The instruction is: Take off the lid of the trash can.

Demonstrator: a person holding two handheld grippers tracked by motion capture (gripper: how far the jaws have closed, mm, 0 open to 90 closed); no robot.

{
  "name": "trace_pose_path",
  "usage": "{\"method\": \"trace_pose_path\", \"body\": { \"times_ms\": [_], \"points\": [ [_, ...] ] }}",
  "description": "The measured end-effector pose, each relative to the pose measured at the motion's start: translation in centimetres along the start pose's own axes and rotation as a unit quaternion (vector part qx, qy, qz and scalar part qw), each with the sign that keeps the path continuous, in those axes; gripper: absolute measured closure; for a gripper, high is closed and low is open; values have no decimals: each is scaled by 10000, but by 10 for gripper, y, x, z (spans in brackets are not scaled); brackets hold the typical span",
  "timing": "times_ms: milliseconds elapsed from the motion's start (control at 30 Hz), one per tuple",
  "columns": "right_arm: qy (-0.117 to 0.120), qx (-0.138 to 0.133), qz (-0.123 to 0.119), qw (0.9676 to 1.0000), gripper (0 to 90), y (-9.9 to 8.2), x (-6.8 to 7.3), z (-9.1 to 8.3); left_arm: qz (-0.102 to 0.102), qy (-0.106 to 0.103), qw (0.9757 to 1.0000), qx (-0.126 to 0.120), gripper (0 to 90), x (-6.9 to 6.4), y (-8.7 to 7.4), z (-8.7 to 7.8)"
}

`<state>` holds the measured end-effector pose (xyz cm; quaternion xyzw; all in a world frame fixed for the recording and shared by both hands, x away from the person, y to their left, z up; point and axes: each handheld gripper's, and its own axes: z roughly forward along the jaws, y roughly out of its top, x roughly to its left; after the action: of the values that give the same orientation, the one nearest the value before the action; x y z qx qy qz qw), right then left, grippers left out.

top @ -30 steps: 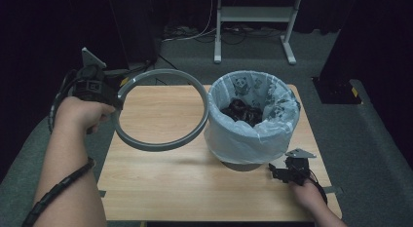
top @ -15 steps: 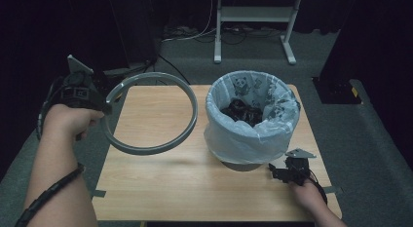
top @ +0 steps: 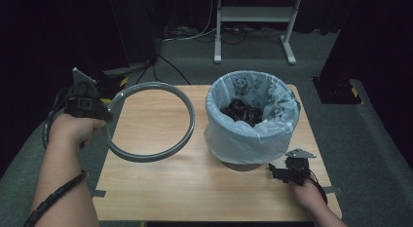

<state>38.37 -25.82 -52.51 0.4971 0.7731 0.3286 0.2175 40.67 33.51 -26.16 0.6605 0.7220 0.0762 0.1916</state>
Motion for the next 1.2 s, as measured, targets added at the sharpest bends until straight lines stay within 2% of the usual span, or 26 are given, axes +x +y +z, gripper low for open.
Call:
{"method": "trace_pose_path", "body": {
  "times_ms": [400, 600, 967, 1200],
  "points": [
    [6, -1, -15, 10000, 101, 0, 0, 0, 53, -8, 9999, 117, 782, 6, -10, 36],
    [6, 0, -17, 10000, 101, 0, 0, 0, -15, 35, 9998, 175, 782, 10, -17, 56],
    [8, 4, -34, 10000, 102, 0, 0, 0, 24, 121, 9994, 320, 782, 10, -29, 91],
    [13, 3, -38, 10000, 101, 0, 0, 0, 65, 57, 9989, 470, 782, 7, -38, 120]
  ]
}}
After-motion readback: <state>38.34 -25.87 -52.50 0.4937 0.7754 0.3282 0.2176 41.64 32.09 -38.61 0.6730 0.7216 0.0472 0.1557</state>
